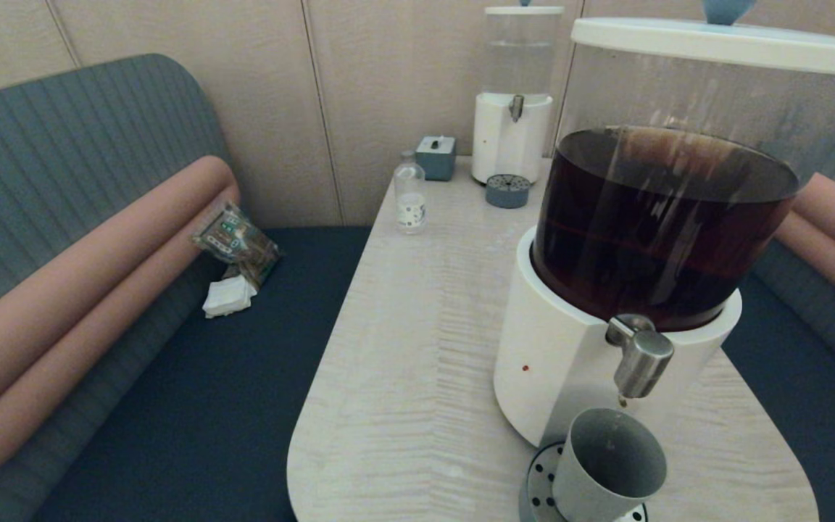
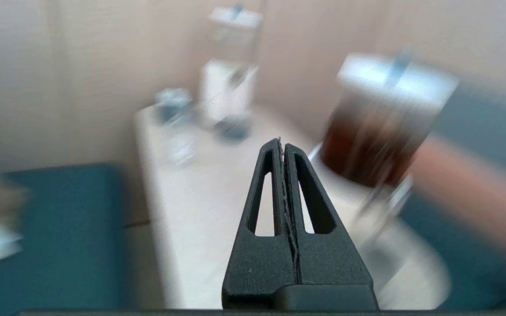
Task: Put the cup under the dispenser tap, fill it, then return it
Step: Turn off the faucet
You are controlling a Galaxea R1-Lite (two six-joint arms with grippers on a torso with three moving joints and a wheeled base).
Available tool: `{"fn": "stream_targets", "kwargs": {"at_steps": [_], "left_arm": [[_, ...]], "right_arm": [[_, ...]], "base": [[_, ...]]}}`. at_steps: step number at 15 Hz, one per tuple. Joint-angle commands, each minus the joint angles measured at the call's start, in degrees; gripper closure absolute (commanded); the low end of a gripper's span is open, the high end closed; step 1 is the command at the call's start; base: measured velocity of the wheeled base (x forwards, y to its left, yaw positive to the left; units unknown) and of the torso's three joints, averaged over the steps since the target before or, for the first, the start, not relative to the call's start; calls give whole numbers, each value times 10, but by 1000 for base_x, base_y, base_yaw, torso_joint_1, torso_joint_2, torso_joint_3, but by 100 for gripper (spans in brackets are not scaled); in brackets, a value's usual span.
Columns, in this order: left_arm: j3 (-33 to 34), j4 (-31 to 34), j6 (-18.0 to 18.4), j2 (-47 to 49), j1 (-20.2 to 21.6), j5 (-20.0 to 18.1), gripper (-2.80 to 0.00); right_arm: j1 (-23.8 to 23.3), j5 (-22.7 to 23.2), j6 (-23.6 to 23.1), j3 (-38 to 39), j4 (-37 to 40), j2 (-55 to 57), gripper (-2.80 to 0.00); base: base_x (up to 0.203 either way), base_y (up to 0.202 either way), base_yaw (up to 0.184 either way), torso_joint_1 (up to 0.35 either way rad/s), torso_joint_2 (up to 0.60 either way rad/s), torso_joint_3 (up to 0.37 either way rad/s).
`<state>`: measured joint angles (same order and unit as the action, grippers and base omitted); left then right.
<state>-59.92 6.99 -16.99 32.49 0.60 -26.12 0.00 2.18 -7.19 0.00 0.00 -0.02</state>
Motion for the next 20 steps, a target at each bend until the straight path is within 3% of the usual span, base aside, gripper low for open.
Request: {"fn": "stream_targets", "kwargs": {"at_steps": [1, 2, 4, 7, 9, 10, 13, 15, 18, 20], "left_arm": [[-41, -45, -92, 89, 0, -5, 0], [-61, -65, -129, 110, 0, -10, 0], [-79, -31, -142, 132, -1, -55, 0], [-95, 2, -119, 172, -6, -262, 0], [-108, 6, -73, 219, -11, -398, 0], [-119, 7, -37, 246, -12, -437, 0], [-139, 14, 81, 308, -32, -465, 0], [-141, 42, 133, 321, -68, -463, 0], [-163, 130, 273, 347, -92, -421, 0], [-190, 211, 377, 374, -132, -356, 0]], "right_arm": [[0, 0, -1, 5, 0, -3, 0], [0, 0, 0, 5, 0, -3, 0], [0, 0, -1, 5, 0, -3, 0], [0, 0, -1, 5, 0, -3, 0], [0, 0, -1, 5, 0, -3, 0], [0, 0, -1, 5, 0, -3, 0], [0, 0, -1, 5, 0, -3, 0], [0, 0, 0, 5, 0, -3, 0], [0, 0, -1, 5, 0, -3, 0], [0, 0, -1, 5, 0, -3, 0]], "base": [[0, 0, 0, 0, 0, 0], [0, 0, 0, 0, 0, 0], [0, 0, 0, 0, 0, 0], [0, 0, 0, 0, 0, 0], [0, 0, 0, 0, 0, 0], [0, 0, 0, 0, 0, 0], [0, 0, 0, 0, 0, 0], [0, 0, 0, 0, 0, 0], [0, 0, 0, 0, 0, 0], [0, 0, 0, 0, 0, 0]]}}
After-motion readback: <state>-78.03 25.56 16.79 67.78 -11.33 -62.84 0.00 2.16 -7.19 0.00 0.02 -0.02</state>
